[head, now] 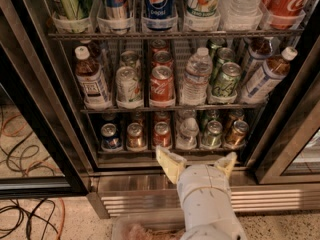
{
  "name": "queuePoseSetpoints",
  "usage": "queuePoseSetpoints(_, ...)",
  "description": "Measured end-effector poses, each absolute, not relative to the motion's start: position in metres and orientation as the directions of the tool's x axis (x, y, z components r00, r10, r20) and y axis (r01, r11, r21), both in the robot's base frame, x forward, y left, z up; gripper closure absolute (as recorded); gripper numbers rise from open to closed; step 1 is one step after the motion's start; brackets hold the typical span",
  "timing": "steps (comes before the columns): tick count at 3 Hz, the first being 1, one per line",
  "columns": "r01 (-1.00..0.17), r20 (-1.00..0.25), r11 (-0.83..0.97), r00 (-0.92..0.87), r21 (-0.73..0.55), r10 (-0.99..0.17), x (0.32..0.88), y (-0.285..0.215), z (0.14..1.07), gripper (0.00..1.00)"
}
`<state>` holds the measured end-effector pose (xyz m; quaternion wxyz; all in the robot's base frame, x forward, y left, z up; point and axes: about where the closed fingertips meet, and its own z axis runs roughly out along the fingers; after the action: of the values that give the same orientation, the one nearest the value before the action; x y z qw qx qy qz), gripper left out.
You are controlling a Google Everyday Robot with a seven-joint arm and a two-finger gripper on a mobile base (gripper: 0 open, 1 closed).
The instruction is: Pick green can from middle shelf of fridge
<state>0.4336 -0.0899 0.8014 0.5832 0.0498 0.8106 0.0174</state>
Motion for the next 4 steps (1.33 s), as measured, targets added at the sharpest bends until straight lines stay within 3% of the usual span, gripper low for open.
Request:
queuePoseSetpoints(1,0.089,-0.948,0.996,-0.318,-0.024,0.006,0.428,-0.094,0.812,0.0)
queuePoseSetpoints(3,0.024,-0.956,1.0,-0.292,0.013,0.02,0.431,-0.075,0.804,0.0)
queuePoseSetpoints(4,-0.027,-0.984,1.0,-0.178,0.013,0.008,0.442,-0.068,0.812,0.0)
